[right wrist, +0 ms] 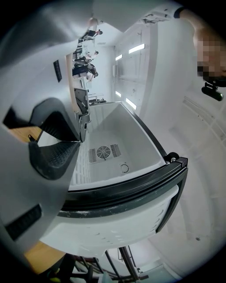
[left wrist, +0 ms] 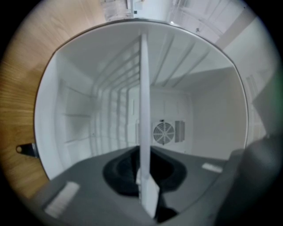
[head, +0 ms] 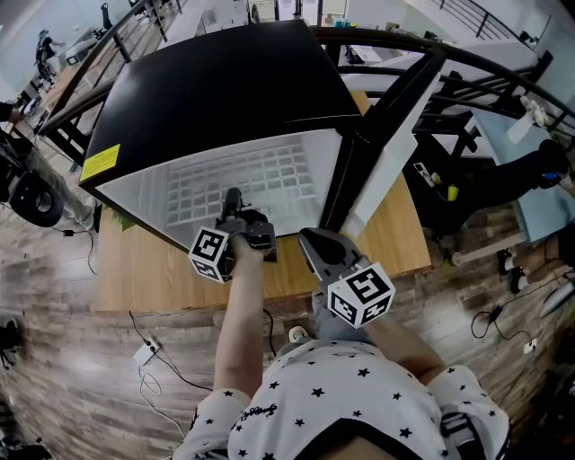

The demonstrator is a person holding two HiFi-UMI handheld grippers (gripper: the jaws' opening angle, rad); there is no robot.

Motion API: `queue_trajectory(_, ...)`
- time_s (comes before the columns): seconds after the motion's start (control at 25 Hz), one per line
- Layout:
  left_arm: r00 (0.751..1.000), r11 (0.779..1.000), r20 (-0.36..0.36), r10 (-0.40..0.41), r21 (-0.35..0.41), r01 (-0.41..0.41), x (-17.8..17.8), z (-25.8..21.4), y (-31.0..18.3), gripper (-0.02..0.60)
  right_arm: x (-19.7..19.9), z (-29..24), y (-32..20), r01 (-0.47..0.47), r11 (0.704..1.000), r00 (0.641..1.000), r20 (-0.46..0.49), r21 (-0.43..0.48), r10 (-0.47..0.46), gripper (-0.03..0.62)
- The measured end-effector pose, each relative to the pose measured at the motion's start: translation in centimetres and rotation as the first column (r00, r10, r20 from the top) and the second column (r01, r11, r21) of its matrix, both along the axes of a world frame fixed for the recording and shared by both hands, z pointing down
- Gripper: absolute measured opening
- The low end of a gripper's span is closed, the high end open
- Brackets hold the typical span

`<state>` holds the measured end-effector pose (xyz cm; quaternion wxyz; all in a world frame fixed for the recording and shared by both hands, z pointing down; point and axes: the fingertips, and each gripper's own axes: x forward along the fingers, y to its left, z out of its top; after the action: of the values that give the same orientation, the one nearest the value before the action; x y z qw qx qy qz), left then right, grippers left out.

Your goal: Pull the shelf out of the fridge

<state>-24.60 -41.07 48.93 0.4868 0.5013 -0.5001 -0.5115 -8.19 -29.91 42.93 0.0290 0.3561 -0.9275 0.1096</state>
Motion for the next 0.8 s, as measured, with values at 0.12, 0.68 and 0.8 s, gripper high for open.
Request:
queue_trajectory(0.12, 1.0, 1.0, -0.001, 0.0, -0.002, 0.0, 0.2, 0.0, 0.3, 0.031, 0.1, 0.0, 0.3, -0.003, 1.0, 1.0, 0.001, 0.0, 0.003, 0.021)
queue_trajectory(0.68, 1.0, 1.0, 0.002, -0.006, -0.005, 0.006, 0.3, 0.0, 1.6, 0.031, 0.5, -0.2, 1.8, -0.035, 0.999, 0.999, 0.021, 0.001, 0.035, 0.021)
queue_trajectory(0.8, 1.0, 1.0, 0.003, -0.004, -0.004, 0.004, 0.3, -0.1, 2.0, 0.031, 0.7, -0.4, 1.9, -0.046, 0.999, 0.999, 0.026, 0.006, 0.046, 0.021)
